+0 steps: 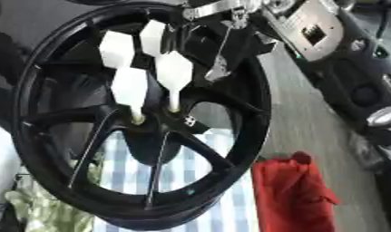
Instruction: Pull the pin out of the wheel hub.
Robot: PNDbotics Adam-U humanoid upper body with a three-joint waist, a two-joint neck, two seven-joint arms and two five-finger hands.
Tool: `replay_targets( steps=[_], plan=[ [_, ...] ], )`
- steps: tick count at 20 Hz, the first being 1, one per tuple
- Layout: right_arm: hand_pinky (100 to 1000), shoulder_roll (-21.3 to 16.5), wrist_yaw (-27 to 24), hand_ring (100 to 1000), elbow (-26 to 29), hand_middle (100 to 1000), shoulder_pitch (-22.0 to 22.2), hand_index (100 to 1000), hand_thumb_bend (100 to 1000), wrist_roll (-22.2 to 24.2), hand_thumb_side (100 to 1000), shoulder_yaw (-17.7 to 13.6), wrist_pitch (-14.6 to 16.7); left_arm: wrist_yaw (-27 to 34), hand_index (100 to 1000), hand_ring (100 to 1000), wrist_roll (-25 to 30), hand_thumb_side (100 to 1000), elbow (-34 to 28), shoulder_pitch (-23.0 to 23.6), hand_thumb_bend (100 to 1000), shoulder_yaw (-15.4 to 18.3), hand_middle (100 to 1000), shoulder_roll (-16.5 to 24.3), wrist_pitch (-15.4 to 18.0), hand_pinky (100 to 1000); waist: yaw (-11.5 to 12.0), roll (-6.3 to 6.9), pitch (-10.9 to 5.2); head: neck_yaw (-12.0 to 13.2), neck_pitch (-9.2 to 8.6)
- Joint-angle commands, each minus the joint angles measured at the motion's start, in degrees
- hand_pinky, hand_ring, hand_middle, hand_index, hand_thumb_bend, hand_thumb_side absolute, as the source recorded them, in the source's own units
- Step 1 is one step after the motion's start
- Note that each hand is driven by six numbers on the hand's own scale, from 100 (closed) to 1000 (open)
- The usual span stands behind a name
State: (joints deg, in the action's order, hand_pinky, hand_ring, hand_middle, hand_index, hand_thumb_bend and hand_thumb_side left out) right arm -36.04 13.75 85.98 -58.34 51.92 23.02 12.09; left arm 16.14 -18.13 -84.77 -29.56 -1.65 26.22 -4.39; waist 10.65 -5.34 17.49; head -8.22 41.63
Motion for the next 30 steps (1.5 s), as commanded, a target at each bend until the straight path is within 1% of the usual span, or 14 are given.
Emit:
replay_targets(
  steps=[1, 13, 20, 25, 30],
  plan=[
    [810, -0.75, -0.88, 740, 0.33, 731, -1.11, 787, 379, 0.05, 127, -0.43, -0.37, -0.19, 775, 842, -0.34, 884, -0.72, -0.72, 100, 0.11, 769, 1.92, -0.04, 725, 0.07, 0.32, -0.85, -0.10, -0.45],
    [800, -0.44, -1.52, 729, 0.18, 709, -1.08, 768, 365, 0.05, 120, -0.03, -1.13, -0.13, 773, 843, -0.81, 882, -0.69, -0.66, 100, 0.17, 767, 2.06, -0.19, 726, 0.14, 0.35, -0.78, -0.13, -0.75],
    [800, -0.09, -1.17, 726, -0.30, 709, -0.97, 764, 347, 0.05, 112, 0.33, -0.80, -0.13, 773, 844, -0.97, 883, -0.68, -0.56, 100, 0.14, 766, 2.12, -0.35, 727, 0.30, 0.33, -0.58, -0.17, -0.92],
    [797, -0.23, -1.84, 720, -0.13, 696, -0.93, 751, 290, 0.05, 106, 0.17, -1.16, -0.10, 774, 845, -0.89, 884, -0.67, -0.56, 100, 0.05, 766, 2.15, -0.48, 729, 0.34, 0.30, -0.55, -0.06, -1.01],
    [796, -0.68, -2.76, 716, 0.52, 686, -0.68, 738, 211, 0.05, 100, 0.19, -1.85, -0.09, 774, 846, -0.87, 884, -0.60, -0.55, 100, 0.07, 766, 2.28, -0.51, 730, 0.37, 0.37, -0.56, -0.02, -0.94]
  ],
)
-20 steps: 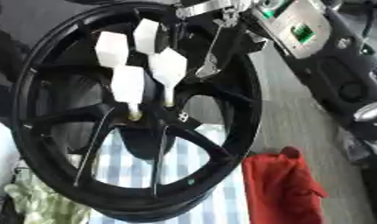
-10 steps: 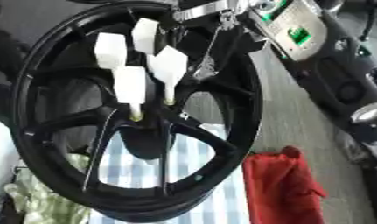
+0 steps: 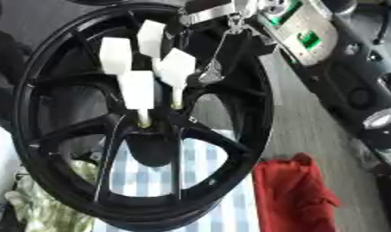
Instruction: Pull the pin out of the wheel hub.
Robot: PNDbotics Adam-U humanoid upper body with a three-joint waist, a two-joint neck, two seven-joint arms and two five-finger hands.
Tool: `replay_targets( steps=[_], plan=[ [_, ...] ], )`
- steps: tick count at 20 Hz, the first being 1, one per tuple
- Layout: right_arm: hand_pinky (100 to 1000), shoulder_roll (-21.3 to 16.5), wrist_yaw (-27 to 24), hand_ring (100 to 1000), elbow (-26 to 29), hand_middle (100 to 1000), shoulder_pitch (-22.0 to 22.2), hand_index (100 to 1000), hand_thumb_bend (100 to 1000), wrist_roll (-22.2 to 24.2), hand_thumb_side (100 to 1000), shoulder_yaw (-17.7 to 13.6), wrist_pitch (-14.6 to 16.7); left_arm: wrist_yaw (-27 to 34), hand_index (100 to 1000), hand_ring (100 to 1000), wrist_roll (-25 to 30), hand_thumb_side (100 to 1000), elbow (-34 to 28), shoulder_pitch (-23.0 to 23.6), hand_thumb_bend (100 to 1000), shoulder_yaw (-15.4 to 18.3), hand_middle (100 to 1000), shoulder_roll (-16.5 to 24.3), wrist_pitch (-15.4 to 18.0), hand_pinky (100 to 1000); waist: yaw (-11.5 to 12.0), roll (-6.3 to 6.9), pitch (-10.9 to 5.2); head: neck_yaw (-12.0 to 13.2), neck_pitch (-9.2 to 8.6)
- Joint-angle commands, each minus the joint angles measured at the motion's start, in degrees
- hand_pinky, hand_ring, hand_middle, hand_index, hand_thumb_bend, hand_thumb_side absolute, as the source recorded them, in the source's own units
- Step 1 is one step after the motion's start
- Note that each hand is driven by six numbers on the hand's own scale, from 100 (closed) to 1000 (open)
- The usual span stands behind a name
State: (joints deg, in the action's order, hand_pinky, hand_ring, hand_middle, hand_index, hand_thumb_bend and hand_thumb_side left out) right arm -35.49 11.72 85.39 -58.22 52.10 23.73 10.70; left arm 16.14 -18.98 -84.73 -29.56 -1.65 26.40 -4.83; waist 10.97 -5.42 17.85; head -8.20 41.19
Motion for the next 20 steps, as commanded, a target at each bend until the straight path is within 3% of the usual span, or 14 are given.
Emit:
replay_targets(
  steps=[1, 10, 14, 20],
  plan=[
    [796, -1.30, -0.83, 715, 1.22, 684, -0.82, 735, 202, -0.13, 100, -0.49, -0.58, -0.09, 774, 846, 0.00, 884, -0.62, -0.52, 100, 0.06, 766, 2.12, -0.07, 731, 0.05, 0.46, -0.94, -0.06, -0.51],
    [785, -1.49, -1.25, 694, 1.74, 622, -0.90, 672, 151, -0.13, 100, -0.41, -0.92, -0.03, 775, 844, 0.08, 884, -0.59, -0.39, 100, 0.05, 766, 2.17, -0.06, 732, -0.06, 0.47, -1.03, -0.27, -0.27],
    [774, -1.52, -1.69, 673, 2.06, 583, -0.93, 598, 101, -0.13, 100, -0.37, -0.75, 0.02, 775, 842, 0.04, 877, -0.66, -0.44, 100, 0.06, 766, 2.24, -0.02, 733, -0.09, 0.47, -1.04, -0.48, -0.19],
    [761, -1.64, -2.62, 646, 2.02, 549, -0.87, 488, 103, -0.13, 100, -0.47, -1.11, 0.01, 775, 842, 0.11, 884, -0.61, -0.31, 100, -0.01, 766, 2.26, -0.10, 733, -0.09, 0.41, -1.08, -0.55, -0.10]
  ],
)
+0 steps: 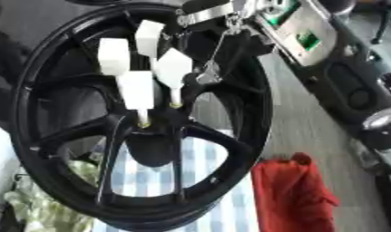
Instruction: Pull the pin out of the wheel hub.
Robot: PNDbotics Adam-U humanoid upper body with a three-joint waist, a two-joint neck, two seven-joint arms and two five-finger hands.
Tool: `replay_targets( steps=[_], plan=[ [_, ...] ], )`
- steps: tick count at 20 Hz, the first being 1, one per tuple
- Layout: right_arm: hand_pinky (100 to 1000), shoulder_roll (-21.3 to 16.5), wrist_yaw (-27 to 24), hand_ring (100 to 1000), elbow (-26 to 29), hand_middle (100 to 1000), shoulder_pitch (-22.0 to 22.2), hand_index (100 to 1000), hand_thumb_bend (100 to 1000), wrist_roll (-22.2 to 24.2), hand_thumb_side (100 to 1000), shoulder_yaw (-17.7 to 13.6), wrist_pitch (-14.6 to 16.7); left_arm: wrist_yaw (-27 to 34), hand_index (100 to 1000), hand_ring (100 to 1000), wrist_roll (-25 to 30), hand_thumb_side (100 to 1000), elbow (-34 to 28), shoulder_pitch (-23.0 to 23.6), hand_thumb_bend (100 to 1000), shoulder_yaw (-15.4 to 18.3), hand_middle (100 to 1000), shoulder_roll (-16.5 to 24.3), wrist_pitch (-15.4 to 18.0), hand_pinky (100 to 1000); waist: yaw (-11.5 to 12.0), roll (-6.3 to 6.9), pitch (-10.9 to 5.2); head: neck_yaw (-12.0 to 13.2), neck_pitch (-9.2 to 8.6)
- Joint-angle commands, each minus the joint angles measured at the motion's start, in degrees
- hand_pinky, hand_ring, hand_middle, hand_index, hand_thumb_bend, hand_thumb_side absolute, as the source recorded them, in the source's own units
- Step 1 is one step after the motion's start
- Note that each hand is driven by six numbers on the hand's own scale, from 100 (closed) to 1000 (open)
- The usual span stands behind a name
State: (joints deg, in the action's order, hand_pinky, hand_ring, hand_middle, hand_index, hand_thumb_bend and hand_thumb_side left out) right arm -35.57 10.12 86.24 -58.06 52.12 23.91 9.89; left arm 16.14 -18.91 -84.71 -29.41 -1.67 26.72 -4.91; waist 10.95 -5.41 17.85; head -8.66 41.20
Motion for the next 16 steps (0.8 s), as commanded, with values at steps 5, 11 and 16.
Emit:
replay_targets(
  steps=[5, 11, 16],
  plan=[
    [742, -1.65, -2.21, 619, 1.05, 513, -1.14, 455, 190, -0.16, 100, -1.21, -1.58, 0.05, 775, 842, 0.05, 884, -0.64, -0.33, 100, 0.05, 766, 1.97, -0.03, 734, -0.08, 0.39, -1.25, -0.08, -0.01],
    [735, -2.10, -4.56, 608, 1.40, 501, -1.73, 441, 239, -0.63, 100, -2.35, -3.53, 0.03, 776, 842, 0.09, 882, -0.59, -0.18, 100, 0.00, 766, 1.99, -0.08, 735, -0.25, 0.51, -1.54, -0.08, 0.19],
    [732, -2.78, -6.41, 605, 2.18, 498, -2.56, 438, 258, -1.68, 100, -3.47, -4.84, -0.01, 776, 842, 0.10, 882, -0.51, -0.01, 100, -0.04, 765, 2.15, -0.09, 735, -0.54, 0.65, -1.74, -0.12, 0.45]
  ],
)
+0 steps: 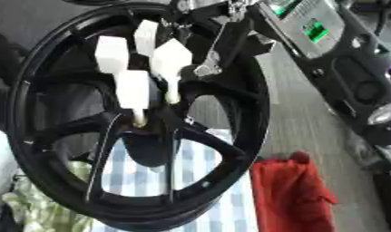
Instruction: Pull the pin out of the wheel hub.
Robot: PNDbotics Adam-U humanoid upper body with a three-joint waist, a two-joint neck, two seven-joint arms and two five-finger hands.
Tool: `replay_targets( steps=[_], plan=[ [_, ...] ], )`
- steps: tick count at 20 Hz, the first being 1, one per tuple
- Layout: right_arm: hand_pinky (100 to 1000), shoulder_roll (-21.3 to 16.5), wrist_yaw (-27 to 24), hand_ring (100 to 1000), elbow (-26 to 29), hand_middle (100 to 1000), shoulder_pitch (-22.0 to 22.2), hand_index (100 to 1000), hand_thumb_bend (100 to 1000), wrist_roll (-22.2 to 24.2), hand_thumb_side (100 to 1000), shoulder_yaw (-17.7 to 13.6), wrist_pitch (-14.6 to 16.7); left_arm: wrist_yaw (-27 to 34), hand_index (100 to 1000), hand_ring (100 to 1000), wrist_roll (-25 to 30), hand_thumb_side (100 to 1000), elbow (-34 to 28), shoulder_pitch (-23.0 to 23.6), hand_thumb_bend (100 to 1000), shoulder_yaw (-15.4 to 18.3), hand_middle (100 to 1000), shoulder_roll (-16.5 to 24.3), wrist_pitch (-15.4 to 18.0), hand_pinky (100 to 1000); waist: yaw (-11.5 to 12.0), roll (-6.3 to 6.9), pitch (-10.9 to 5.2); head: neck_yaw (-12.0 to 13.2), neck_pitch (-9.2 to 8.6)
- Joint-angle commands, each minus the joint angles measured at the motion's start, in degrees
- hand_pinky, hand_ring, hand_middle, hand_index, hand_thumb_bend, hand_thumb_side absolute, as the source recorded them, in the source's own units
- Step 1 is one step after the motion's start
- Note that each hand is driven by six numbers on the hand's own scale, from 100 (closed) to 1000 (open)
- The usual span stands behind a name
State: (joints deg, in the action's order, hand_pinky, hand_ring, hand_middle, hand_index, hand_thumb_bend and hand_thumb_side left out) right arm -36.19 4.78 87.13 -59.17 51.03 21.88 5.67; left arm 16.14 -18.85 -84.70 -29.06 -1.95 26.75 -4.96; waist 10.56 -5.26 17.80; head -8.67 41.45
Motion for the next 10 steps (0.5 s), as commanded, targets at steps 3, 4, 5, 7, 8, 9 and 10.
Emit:
replay_targets(
  steps=[3, 4, 5, 7, 8, 9, 10],
  plan=[
    [733, -2.21, -1.93, 603, 1.89, 497, -1.46, 435, 259, -1.75, 100, -2.58, -1.18, -0.05, 776, 842, 0.09, 881, -0.46, -0.27, 100, 0.19, 765, 2.13, -0.04, 735, -0.39, 0.61, -1.91, -0.09, 0.30],
    [733, -2.21, -2.25, 602, 2.16, 496, -1.37, 434, 265, -2.25, 100, -3.14, -1.38, -0.07, 776, 842, 0.08, 880, -0.43, -0.24, 100, 0.20, 765, 2.14, -0.03, 735, -0.48, 0.66, -1.99, -0.04, 0.34],
    [733, -2.27, -2.51, 602, 2.42, 495, -1.32, 433, 268, -2.71, 100, -3.64, -1.57, -0.08, 776, 842, 0.07, 880, -0.42, -0.20, 100, 0.20, 765, 2.17, -0.02, 736, -0.56, 0.70, -2.07, -0.01, 0.42],
    [732, -2.58, -2.99, 601, 2.94, 493, -1.25, 431, 277, -3.40, 100, -4.48, -1.93, -0.08, 776, 843, 0.05, 879, -0.38, -0.09, 100, 0.21, 766, 2.23, 0.00, 736, -0.73, 0.73, -2.23, -0.03, 0.53],
    [732, -2.75, -3.26, 600, 3.17, 492, -1.19, 430, 280, -3.74, 100, -4.99, -2.13, -0.09, 777, 843, 0.05, 879, -0.35, -0.02, 100, 0.21, 766, 2.27, -0.01, 736, -0.81, 0.75, -2.30, -0.04, 0.54],
    [732, -2.98, -3.22, 599, 3.43, 492, -1.14, 428, 281, -4.07, 100, -5.51, -2.27, -0.09, 777, 843, 0.06, 879, -0.32, 0.05, 100, 0.20, 766, 2.32, -0.02, 736, -0.90, 0.75, -2.37, -0.10, 0.54],
    [731, -3.09, -3.67, 598, 3.59, 491, -1.02, 427, 283, -4.39, 100, -6.04, -2.48, -0.11, 777, 843, 0.06, 879, -0.30, 0.12, 100, 0.19, 766, 2.37, -0.02, 736, -0.99, 0.74, -2.45, -0.16, 0.55]
  ],
)
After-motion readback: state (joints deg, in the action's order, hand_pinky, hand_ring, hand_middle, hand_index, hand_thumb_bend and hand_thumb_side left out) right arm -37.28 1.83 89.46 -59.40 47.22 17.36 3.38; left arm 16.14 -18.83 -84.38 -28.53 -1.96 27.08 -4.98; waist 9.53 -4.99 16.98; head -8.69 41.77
